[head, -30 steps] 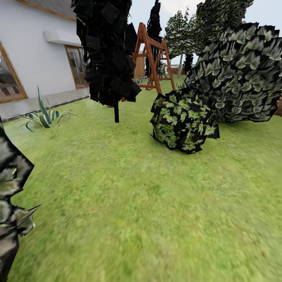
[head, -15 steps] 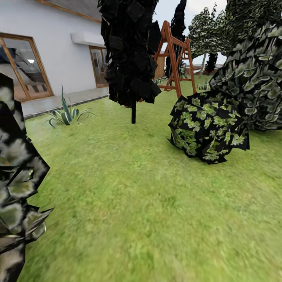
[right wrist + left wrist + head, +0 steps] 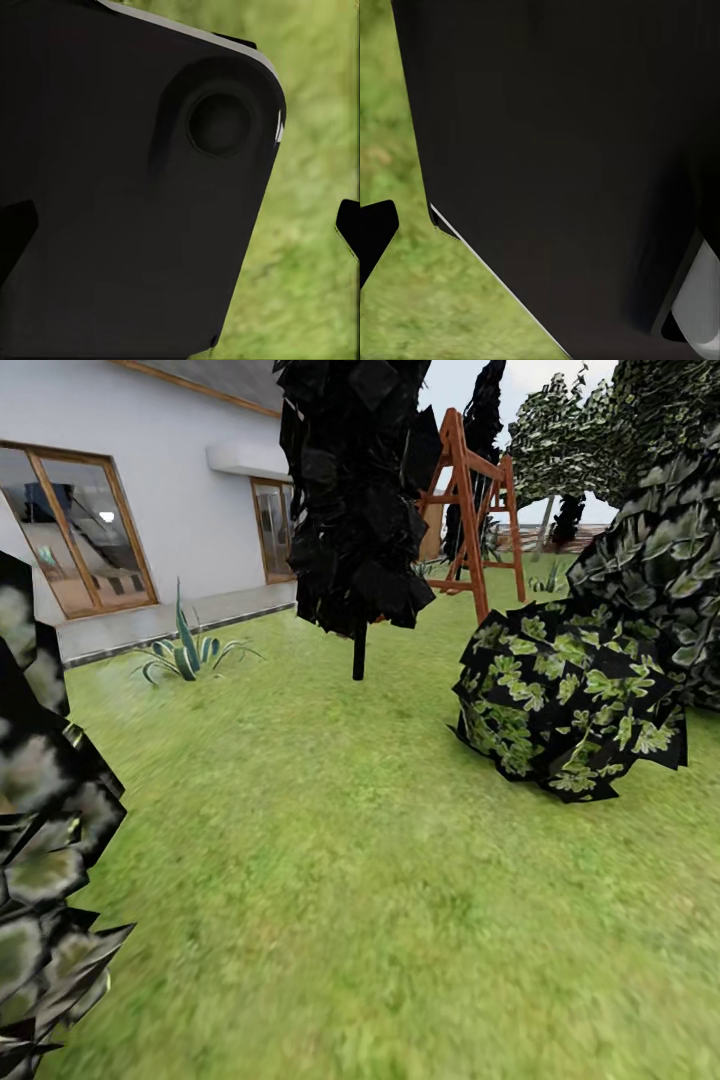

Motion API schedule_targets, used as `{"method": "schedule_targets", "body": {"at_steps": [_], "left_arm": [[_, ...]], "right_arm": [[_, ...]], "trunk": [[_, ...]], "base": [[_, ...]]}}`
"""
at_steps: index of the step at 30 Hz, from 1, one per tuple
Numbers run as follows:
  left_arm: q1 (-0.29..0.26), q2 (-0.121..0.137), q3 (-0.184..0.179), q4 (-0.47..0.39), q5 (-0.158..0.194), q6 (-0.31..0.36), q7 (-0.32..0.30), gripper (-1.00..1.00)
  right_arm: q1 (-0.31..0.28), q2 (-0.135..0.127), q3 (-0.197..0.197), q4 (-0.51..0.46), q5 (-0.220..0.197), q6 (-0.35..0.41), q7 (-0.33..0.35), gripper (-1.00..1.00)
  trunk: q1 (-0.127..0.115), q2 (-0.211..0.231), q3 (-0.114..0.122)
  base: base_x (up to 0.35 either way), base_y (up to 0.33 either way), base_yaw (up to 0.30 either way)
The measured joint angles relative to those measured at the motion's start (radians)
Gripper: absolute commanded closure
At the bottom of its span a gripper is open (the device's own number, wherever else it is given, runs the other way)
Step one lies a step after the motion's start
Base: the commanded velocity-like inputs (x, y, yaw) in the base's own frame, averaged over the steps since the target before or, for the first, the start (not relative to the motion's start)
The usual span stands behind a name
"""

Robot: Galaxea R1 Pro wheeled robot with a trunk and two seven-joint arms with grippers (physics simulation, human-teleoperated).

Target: Take the three Easter eggs out of the wicker basket on the lawn in the garden, then place them on the lawn next to a single tree (choose any tree) so that all three eggs are next to the same tree and none are left in the basket.

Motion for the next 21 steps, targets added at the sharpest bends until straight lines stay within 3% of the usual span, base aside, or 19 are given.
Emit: {"method": "schedule_targets", "body": {"at_steps": [21], "left_arm": [[0.0, -0.001, 0.0, 0.0, 0.0, 0.0, 0.0, -1.0]], "right_arm": [[0.0, 0.0, 0.001, 0.002, -0.002, 0.0, 0.004, -1.0]], "trunk": [[0.0, 0.0, 0.0]], "base": [[0.34, 0.0, 0.0]]}}
